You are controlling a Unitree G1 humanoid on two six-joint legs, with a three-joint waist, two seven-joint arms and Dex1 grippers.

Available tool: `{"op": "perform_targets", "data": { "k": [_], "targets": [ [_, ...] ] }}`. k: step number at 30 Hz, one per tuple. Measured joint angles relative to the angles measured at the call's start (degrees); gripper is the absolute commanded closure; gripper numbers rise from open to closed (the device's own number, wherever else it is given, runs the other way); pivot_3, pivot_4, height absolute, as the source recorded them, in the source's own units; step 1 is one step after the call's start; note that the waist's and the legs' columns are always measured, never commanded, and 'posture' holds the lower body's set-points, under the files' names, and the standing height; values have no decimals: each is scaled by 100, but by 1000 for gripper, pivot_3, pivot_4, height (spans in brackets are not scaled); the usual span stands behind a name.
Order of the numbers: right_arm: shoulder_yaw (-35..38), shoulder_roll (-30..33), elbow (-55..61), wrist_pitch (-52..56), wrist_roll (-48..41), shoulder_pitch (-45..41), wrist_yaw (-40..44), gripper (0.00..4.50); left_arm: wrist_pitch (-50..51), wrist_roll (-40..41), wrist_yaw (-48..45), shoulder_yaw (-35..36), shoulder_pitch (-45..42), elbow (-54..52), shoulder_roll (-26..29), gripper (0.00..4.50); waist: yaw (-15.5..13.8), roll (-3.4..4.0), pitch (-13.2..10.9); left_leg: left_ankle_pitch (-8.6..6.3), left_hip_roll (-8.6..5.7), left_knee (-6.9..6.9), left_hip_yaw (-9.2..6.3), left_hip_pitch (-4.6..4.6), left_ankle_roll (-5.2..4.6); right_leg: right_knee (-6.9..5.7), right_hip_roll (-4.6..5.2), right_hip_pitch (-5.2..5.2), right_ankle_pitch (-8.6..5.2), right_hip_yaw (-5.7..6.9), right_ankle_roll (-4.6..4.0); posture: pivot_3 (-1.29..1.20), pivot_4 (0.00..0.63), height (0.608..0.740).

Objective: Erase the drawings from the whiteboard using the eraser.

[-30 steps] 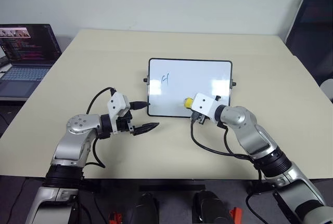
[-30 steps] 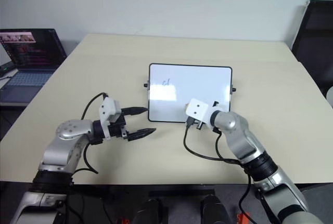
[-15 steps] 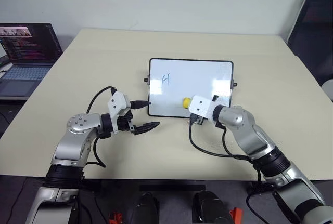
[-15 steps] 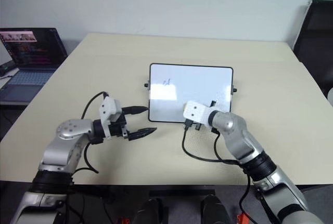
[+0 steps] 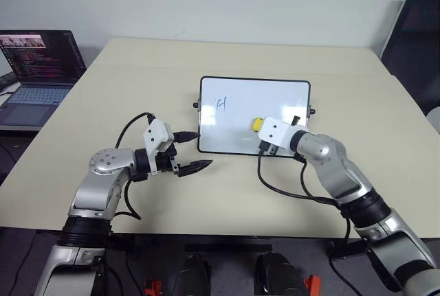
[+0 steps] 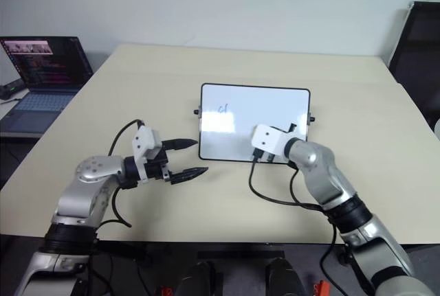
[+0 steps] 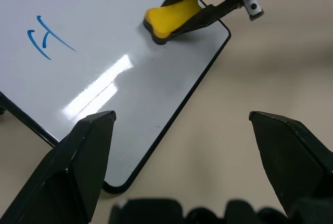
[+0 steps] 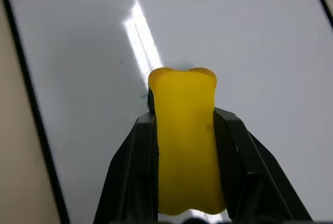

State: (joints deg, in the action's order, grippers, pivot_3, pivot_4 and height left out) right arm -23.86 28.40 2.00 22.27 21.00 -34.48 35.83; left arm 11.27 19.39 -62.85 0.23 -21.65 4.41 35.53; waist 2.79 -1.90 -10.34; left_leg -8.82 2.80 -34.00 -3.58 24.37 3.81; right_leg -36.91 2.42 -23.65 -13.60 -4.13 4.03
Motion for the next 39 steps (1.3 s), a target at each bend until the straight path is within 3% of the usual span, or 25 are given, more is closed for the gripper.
{"op": "perform_targets", "data": {
  "k": [4, 12, 24, 32, 39],
  "targets": [
    [-112, -142, 117, -15, 19, 73, 176, 3377, 63, 0, 4, 0, -39, 0, 0, 0, 46, 0, 0, 0, 2, 5, 1, 0, 0, -4, -4, -3, 0, 1, 0, 0, 150, 740],
    [13, -514, -372, -299, 284, -175, -746, 3378, 85, 0, 28, 0, -80, 0, -1, 0, 58, 2, -2, 0, 2, 3, 1, 2, 0, 0, -3, -10, 0, -1, 0, 0, 150, 740],
    [-184, -520, -182, -479, 235, 35, -151, 3378, 152, 2, 112, 0, -81, -99, -6, 0, 45, 2, -3, -1, 2, 12, 2, 8, 0, -4, -5, -12, -7, 0, 5, 0, 150, 740],
    [999, -892, 698, -52, -1120, 600, -6, 3378, 472, 189, 533, 278, -47, -276, -30, 0, 29, 2, -5, -1, 3, 12, -2, 43, 0, -8, -8, -42, -8, 1, 9, 0, 150, 740],
    [1391, -904, 1794, 469, -2030, 1113, 168, 3378, 928, 440, 1062, 706, 197, -902, -2, 0, 30, 3, -6, -3, 3, 14, -3, 44, 3, -7, -8, -41, -14, 1, 15, 0, 150, 740]
  ]
}}
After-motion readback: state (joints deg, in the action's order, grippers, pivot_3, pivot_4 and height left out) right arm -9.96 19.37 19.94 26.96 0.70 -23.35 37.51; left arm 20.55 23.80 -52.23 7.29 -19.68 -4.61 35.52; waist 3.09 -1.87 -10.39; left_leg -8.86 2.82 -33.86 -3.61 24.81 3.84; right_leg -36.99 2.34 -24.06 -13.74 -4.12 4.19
